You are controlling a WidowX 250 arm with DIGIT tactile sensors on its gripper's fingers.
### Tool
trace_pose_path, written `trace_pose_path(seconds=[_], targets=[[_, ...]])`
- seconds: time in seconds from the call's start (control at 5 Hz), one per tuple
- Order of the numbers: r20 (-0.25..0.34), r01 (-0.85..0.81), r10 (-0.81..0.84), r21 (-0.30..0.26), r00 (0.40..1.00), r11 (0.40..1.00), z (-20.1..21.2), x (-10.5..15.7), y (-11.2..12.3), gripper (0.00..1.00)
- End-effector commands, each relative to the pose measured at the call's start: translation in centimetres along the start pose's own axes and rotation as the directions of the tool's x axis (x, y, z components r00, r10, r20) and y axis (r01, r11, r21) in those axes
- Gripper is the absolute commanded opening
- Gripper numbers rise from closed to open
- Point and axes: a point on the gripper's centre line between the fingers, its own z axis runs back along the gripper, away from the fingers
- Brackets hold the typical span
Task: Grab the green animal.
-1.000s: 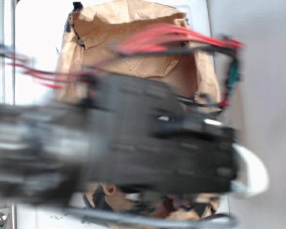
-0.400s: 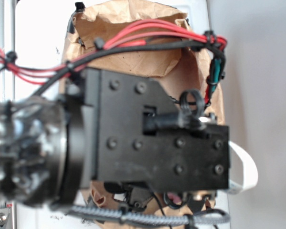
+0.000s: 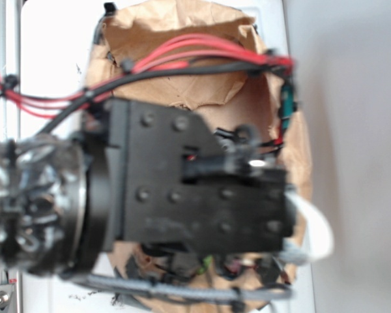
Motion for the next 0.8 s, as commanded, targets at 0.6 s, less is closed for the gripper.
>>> trace_pose_path(seconds=[0.6], targets=[[0.133,-0.088,0.105,-0.130,0.986,0.988,-1.4,2.6,-3.6,1.00]])
